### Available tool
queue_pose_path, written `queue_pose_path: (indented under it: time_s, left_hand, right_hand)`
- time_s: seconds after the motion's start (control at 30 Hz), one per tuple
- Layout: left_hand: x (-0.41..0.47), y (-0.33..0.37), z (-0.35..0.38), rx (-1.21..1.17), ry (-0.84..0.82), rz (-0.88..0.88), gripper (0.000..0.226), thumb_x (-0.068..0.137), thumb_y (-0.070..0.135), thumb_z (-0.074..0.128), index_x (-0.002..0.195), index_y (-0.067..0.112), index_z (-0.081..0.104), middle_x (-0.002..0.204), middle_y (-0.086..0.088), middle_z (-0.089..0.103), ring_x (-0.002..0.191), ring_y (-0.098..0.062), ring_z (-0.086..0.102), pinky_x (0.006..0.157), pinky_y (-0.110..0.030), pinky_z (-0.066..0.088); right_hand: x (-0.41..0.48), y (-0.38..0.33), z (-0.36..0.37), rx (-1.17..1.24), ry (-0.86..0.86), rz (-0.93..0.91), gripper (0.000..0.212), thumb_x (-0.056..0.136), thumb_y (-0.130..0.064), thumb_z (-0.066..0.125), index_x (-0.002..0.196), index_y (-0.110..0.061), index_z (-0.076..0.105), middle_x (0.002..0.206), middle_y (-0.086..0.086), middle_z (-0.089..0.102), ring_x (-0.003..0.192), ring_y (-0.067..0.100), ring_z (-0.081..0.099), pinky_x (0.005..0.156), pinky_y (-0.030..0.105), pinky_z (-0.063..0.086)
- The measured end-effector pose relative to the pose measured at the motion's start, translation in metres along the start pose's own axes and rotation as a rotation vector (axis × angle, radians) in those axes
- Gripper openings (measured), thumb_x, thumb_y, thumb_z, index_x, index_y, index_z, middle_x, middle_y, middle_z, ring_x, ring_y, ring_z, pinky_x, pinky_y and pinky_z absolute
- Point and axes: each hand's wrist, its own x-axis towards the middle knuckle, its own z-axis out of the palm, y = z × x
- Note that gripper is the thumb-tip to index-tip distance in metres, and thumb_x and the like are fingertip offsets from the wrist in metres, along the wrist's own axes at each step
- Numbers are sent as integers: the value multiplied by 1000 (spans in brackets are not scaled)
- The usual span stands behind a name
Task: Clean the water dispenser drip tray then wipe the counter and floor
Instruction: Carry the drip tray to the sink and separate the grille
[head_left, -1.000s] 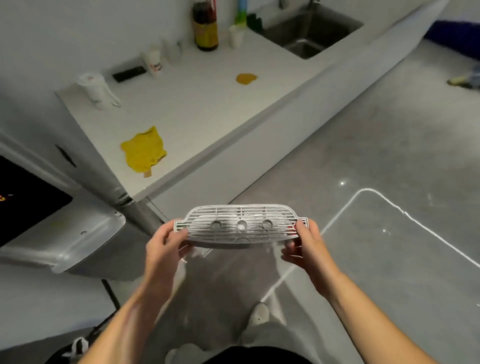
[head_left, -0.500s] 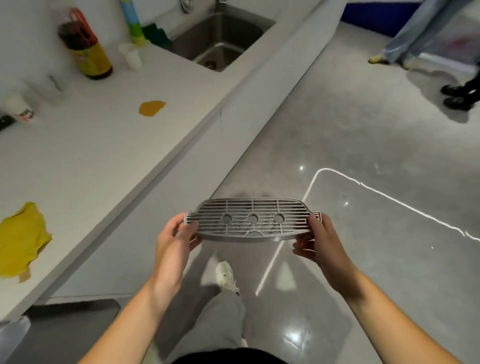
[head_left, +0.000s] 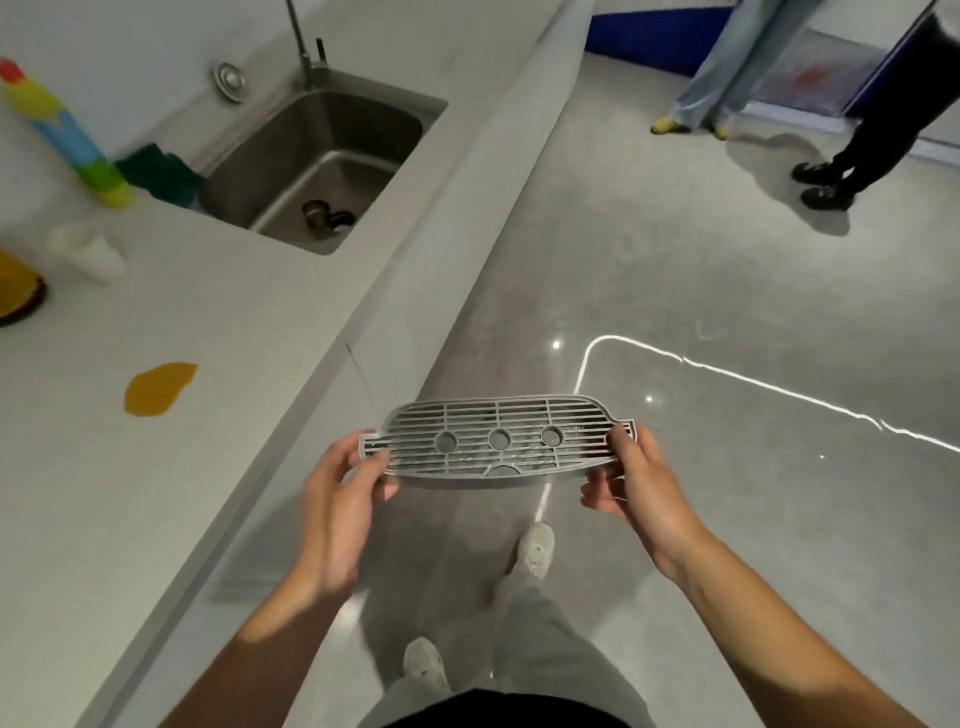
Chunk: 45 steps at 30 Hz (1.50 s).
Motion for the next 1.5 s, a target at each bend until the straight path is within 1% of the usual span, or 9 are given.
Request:
queue_pose_path:
  time_s: [0.13,0.23,0.5,0.7,1.07,1.2,1.3,1.43,1.5]
  left_hand:
    - [70,17,39,-4,57,-23,25,100,7,61,124,11,68,122,-21,71,107,-32,72,95,-46,57]
    - [117,33,69,-46,125,-5,26,100,4,61,125,8,68,123,-22,71,100,-29,71,93,-45,58]
    - [227,79,131,-55,258,12,26,102,10,59,125,16,69,120,-10,73,109,-28,72,98,-48,59]
    - [324,102,154,-114,329,18,25,102,11,60,121,21,71,116,-4,77,106,-22,75,95,-43,60]
    - [476,155,160,-542,397,-56,32,96,3,60,127,2,67,126,-20,72,116,-31,70,103,-44,54]
    - [515,168,155,-753,391,-75,38,85,12,63,120,-1,72,120,-20,74,107,-26,73,92,-34,61]
    - [542,174,154,-760,425,-30,33,99,16,51,114,6,78,120,-19,74,109,-28,73,84,-33,62]
    - [572,196,169,-759,498,8,48,91,41,65,125,8,73,130,-24,69,118,-35,69,91,-43,59]
    - [587,206,180,-816,548,40,50,89,44,61,124,11,74,128,-22,71,114,-34,71,91,-48,60]
  right_hand:
    - [81,-36,3,-40,-22,1,27,108,-38,44,114,-15,58,78,14,62,65,25,64,74,45,63]
    - [146,-70,5,-102,-64,-18,26,109,-40,41,111,-21,59,81,15,68,69,26,69,74,46,65]
    - [301,-169,27,-208,-193,-11,25,107,-41,44,95,-35,65,79,8,71,69,23,71,72,46,66]
    - [416,-221,67,-244,-270,-12,22,106,-43,46,105,-32,64,89,14,70,74,27,71,73,47,65]
    - [575,-327,176,-363,-455,-29,23,108,-43,43,113,-30,62,96,11,74,81,27,73,74,43,64]
    - [625,-357,223,-415,-548,-20,21,108,-46,42,110,-38,62,94,4,75,84,27,74,74,40,64]
    - [665,-375,258,-459,-645,-22,22,108,-46,41,111,-37,61,95,3,76,85,27,75,73,38,64]
    - [715,-403,303,-514,-793,-11,26,109,-44,41,116,-29,61,98,4,76,87,29,76,73,39,63]
    - [739,-417,328,-548,-877,-7,25,109,-42,41,117,-29,60,99,5,76,88,28,76,74,39,64]
